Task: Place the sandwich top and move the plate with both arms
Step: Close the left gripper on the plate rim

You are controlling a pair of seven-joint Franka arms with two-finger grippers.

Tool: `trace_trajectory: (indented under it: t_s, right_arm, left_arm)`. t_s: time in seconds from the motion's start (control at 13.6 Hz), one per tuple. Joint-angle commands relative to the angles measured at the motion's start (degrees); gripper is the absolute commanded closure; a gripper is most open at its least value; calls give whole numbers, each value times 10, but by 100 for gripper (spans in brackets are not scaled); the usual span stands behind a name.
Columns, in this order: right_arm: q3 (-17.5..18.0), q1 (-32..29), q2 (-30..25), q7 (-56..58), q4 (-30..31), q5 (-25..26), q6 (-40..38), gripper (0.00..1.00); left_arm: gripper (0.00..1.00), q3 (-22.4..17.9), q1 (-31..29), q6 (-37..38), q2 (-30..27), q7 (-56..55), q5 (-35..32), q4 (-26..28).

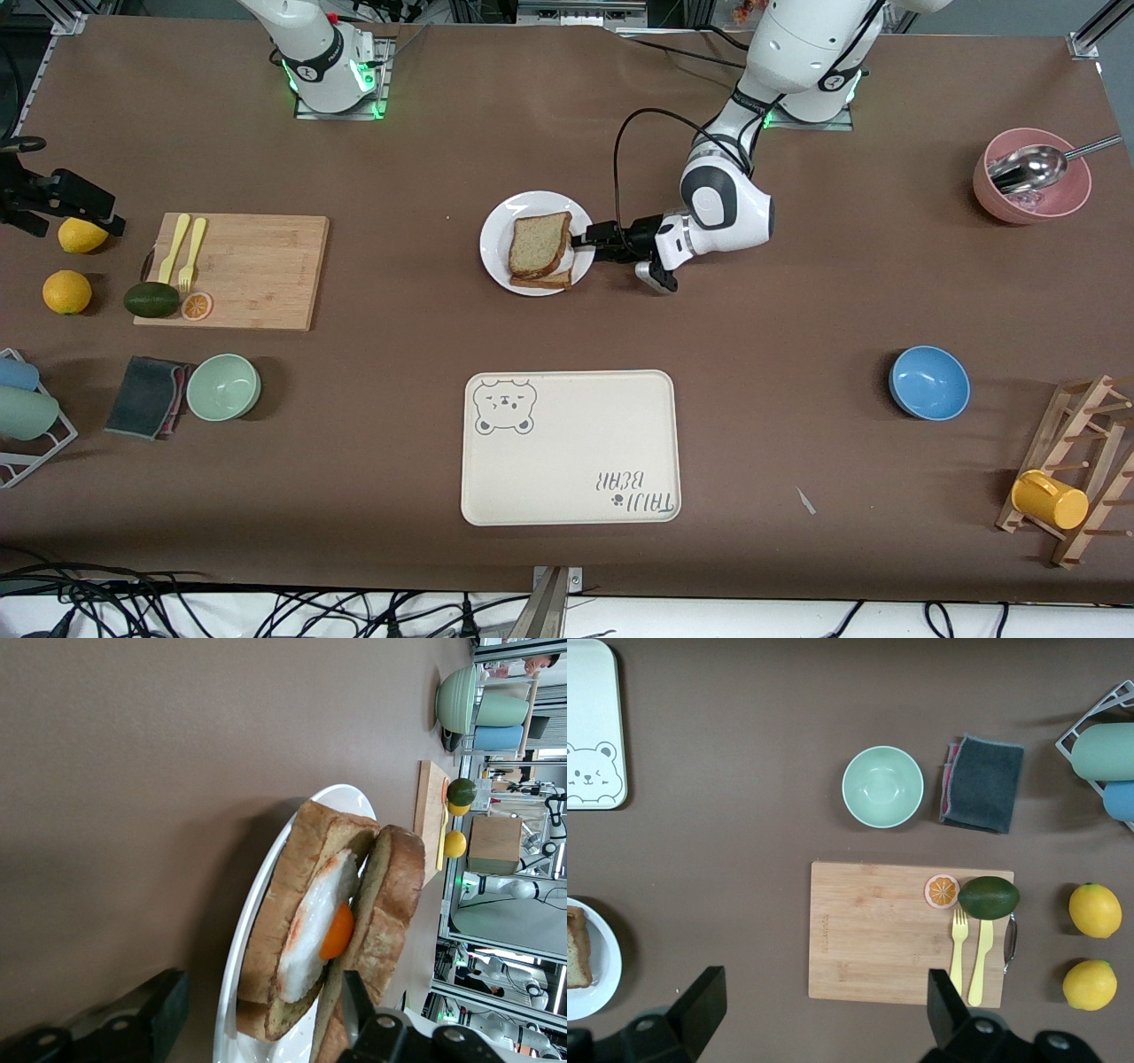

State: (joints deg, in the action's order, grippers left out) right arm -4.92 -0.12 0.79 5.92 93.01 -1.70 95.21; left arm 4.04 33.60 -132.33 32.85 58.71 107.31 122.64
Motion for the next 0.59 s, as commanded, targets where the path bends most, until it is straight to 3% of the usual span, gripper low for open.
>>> trace_trajectory:
  t_s: [0.0, 0.51]
  right_arm:
    - [3, -3, -11, -4, 8, 5, -4, 0]
    - [3, -3, -11, -4, 8, 4, -4, 0]
  left_arm:
    - [33, -2, 11, -7, 5, 19, 22, -7]
    - [52, -2, 8, -7, 16, 48, 23, -7]
